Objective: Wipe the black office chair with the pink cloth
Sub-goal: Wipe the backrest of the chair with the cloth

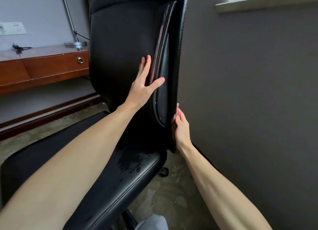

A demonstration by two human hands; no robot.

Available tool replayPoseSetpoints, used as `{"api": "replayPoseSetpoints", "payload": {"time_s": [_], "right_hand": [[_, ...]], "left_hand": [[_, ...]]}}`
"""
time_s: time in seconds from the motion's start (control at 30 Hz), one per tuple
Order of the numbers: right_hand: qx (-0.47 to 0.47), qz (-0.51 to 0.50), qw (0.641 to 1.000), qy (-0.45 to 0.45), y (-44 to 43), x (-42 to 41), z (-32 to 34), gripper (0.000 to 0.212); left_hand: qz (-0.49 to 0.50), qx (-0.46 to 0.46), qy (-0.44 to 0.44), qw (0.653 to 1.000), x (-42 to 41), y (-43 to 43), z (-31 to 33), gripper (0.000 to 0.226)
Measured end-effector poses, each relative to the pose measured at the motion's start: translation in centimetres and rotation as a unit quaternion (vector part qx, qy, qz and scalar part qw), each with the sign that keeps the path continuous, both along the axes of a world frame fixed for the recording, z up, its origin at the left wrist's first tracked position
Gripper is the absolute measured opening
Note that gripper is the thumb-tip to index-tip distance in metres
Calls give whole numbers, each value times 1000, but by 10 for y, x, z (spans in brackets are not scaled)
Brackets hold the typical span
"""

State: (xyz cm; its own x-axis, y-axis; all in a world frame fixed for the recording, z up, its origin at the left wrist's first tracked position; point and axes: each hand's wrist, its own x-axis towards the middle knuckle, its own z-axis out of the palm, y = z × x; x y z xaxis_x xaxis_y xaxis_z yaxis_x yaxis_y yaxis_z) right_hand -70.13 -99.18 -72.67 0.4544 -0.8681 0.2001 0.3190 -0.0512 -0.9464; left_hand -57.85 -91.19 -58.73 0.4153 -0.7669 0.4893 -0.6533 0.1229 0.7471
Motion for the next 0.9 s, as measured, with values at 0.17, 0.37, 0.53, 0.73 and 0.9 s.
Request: {"api": "replayPoseSetpoints", "payload": {"time_s": [0.17,0.37,0.53,0.73,0.9], "right_hand": [[-91,15,994,-57,-15,10,62,36],[-42,-13,999,16,-10,4,-21,43],[71,-18,996,54,-7,8,-73,44],[-50,-47,997,-33,-12,20,46,43],[-111,-77,991,2,-4,22,66,44]], "left_hand": [[4,3,-5,1000,1,2,1,81],[7,11,-20,1000,3,-1,0,81],[10,13,-30,999,3,-1,1,82],[11,14,-34,999,9,-3,2,80],[12,16,-34,999,16,-6,2,73]]}}
